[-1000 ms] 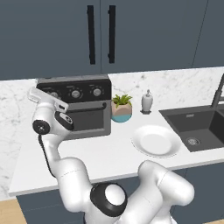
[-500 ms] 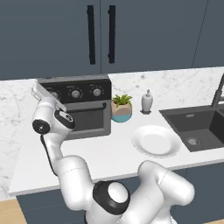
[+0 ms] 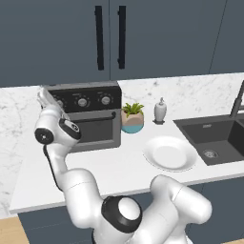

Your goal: Pick up the kebab skewer and baguette bread, and place them inside the toaster oven. Close the toaster oven door and start by setting the timer.

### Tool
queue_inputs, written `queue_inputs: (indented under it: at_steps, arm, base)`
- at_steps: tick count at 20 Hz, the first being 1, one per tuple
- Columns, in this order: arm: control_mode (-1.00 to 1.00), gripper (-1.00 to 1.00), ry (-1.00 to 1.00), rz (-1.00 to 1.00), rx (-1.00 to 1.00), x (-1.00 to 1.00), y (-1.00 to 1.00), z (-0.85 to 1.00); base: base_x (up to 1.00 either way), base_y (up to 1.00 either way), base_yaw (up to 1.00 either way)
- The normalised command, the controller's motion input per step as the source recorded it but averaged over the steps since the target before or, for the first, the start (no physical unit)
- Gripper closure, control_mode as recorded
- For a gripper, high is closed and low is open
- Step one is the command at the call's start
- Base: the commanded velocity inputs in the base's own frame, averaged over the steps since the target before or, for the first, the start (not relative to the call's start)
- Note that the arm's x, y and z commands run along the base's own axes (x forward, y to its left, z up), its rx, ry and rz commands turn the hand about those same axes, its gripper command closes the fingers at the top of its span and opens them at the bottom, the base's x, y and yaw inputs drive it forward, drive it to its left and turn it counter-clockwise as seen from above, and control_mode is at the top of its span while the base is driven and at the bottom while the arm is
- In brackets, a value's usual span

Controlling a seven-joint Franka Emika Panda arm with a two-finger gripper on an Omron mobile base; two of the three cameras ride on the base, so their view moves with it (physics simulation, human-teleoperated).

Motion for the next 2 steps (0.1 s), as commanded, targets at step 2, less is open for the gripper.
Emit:
queue_inputs:
  at_steps: [2]
  arm:
    - [-1.0,1.0,-0.05,-0.07,0.45,0.0,0.36,0.0]
  base:
    - [0.0,0.0,0.0]
